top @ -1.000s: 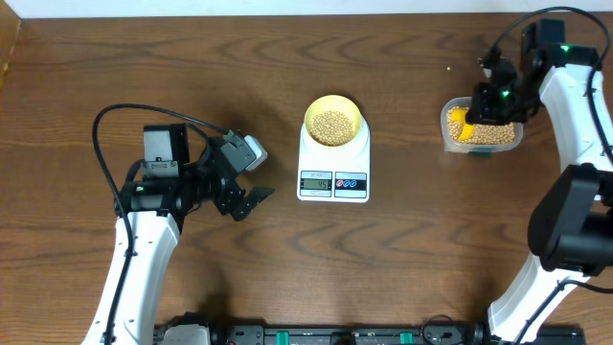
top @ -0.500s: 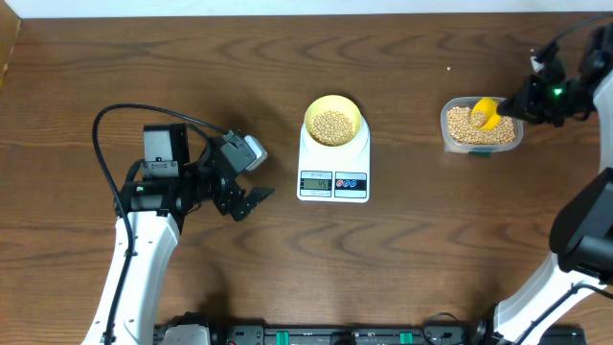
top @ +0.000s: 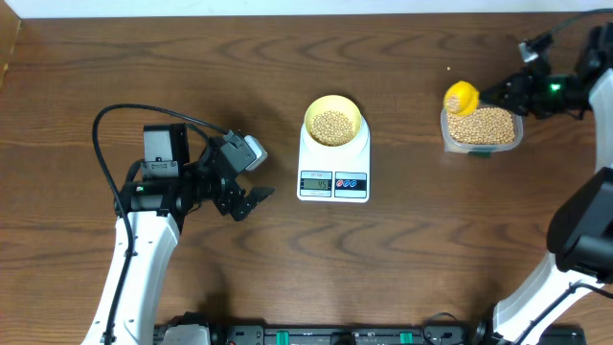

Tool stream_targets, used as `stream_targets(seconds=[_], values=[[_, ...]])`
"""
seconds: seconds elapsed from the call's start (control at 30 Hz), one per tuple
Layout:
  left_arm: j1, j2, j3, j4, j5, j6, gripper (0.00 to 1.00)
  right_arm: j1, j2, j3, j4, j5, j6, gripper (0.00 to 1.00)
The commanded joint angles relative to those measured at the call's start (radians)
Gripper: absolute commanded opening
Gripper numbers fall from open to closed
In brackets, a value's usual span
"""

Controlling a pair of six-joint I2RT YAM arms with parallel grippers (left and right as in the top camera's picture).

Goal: Scoop item into bowl and weigh 50g on scale
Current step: 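Lift the scoop and carry it left over the yellow bowl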

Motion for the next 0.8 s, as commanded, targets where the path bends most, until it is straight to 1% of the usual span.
stream_targets(seconds=[0.0, 0.27, 0.5, 0.77], values=[[0.004, -0.011, -0.006, -0.001, 0.016, -0.001, 0.95, 0.086, -0.005, 0.022, 0.021, -0.047, 0.002, 0.01], [0.004, -0.011, -0.006, -0.001, 0.016, -0.001, 0.95, 0.288, -0.005, 0.022, 0.178, -0.047, 0.138, 0.01], [0.004, -0.011, -0.006, -0.001, 0.016, -0.001, 0.95, 0.398, -0.005, 0.023, 0.249, -0.023, 0.156, 0.01], [0.004, -0.011, -0.006, -0.001, 0.016, -0.001, 0.95, 0.525, -0.005, 0.024, 0.285, 0.102, 0.145, 0.01]])
